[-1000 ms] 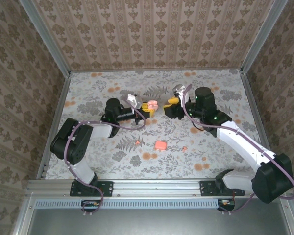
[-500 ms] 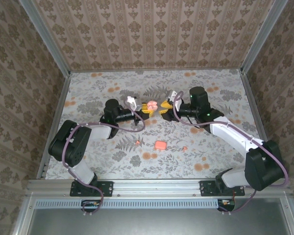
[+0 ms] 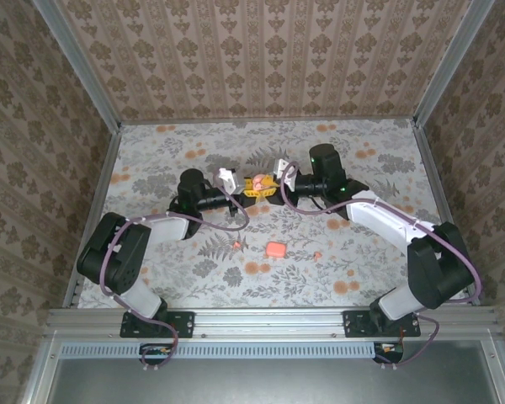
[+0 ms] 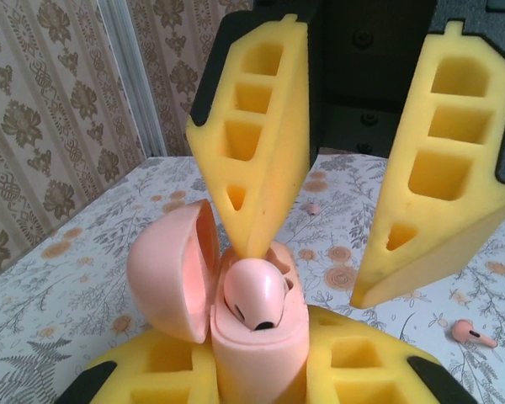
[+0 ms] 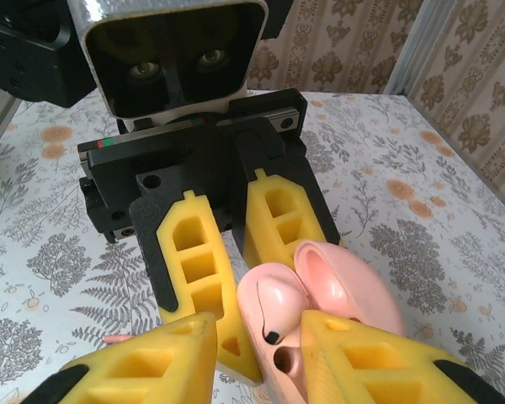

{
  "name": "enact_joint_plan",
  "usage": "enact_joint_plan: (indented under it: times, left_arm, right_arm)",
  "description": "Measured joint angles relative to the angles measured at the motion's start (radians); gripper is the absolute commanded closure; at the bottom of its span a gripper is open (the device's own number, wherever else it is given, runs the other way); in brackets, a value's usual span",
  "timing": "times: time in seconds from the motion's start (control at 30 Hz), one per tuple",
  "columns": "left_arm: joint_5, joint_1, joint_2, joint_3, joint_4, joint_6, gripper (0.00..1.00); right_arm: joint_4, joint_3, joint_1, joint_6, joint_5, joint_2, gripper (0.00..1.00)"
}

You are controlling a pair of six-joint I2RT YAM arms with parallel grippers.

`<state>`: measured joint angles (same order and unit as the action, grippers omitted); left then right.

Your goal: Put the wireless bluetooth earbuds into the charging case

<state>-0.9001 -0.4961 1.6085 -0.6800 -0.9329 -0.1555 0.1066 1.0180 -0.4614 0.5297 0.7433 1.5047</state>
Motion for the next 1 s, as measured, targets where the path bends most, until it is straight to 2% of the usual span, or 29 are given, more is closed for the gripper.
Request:
enact_joint_plan:
  times: [0.3,0.73,1.0]
  left_arm:
    - [0.014,-0.001,-0.007,0.005,0.027,-0.041,0.87]
    - [0.04,-0.002,-0.047,0.019,0.07,-0.09,0.87]
    - [0.099,-0.002,-0.047,0.032,0.082,-0.111,0.87]
  right_arm:
    - [-0.018,0.021,-0.003,0.037,0.002,0.016,0.72]
    - [-0.055,0.031,-0.004,0.069,0.002,0.016,0.71]
    - [-0.07,0.015,0.015,-0.029,-0.019,-0.062,0.66]
